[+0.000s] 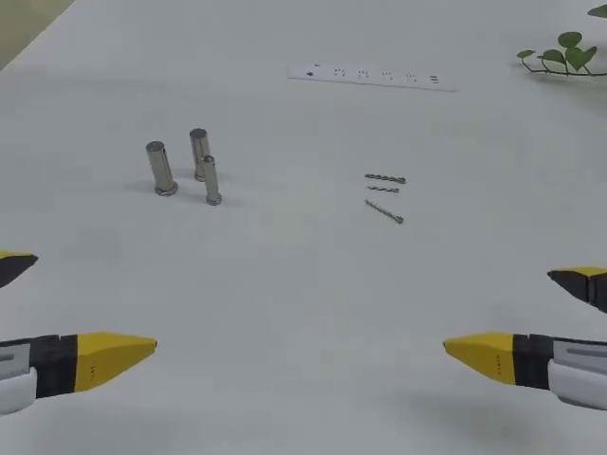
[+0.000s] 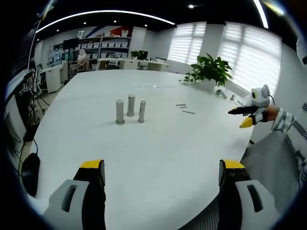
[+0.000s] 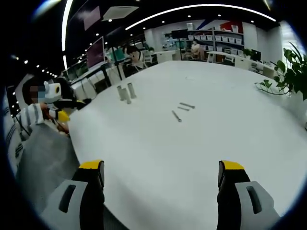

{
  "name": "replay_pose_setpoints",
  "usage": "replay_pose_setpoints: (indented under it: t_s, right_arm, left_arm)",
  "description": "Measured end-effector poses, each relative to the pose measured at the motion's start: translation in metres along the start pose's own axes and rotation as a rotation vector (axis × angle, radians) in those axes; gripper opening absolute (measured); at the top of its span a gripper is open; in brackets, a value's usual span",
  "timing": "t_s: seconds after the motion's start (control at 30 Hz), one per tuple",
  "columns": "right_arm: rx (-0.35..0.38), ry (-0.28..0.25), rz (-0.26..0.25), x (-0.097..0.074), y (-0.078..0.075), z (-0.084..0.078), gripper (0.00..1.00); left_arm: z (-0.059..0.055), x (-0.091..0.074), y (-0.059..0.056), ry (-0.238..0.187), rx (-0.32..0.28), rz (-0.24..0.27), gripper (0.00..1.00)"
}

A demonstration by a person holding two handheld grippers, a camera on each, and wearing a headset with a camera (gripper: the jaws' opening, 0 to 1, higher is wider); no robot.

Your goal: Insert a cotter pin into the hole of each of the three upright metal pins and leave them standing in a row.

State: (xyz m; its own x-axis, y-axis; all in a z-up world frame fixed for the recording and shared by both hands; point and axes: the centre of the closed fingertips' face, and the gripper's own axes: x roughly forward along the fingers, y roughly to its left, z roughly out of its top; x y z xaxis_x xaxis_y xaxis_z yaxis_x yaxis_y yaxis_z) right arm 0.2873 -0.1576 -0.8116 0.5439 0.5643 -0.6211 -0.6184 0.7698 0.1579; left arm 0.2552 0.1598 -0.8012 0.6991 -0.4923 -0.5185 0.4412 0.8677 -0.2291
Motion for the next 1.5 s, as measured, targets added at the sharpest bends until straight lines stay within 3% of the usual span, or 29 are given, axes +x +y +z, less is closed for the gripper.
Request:
replay_pose_setpoints:
  t_s: [0.17, 0.5, 0.6, 0.67, 0.97, 1.33, 1.5]
  right_arm:
    - [0.011, 0.008, 0.010, 0.002, 0.001, -0.003, 1.00]
    - [0.010, 0.040, 0.008, 0.007, -0.004, -0.004, 1.00]
    - [0.022, 0.039, 0.014, 0.009, -0.005, -0.005, 1.00]
    - [0.038, 0.034, 0.022, 0.010, -0.004, -0.006, 1.00]
    - [0.046, 0.008, 0.036, 0.011, 0.000, -0.005, 1.00]
    - [0.044, 0.009, 0.055, 0.015, 0.003, -0.002, 1.00]
    - [0.049, 0.007, 0.053, 0.016, 0.001, 0.000, 1.00]
  left_arm:
    - [0.012, -0.002, -0.001, -0.025, 0.000, 0.007, 0.99]
    - [0.029, -0.010, 0.011, -0.082, -0.002, 0.057, 0.99]
    - [0.028, -0.010, 0.010, -0.065, 0.034, 0.057, 0.99]
    - [0.030, -0.010, 0.011, -0.078, 0.045, 0.057, 0.99]
    - [0.030, -0.010, 0.015, -0.079, 0.028, 0.074, 0.99]
    - [0.042, -0.004, 0.022, -0.091, 0.041, 0.096, 0.94]
    - [0.054, 0.004, 0.023, -0.114, 0.078, 0.092, 0.88]
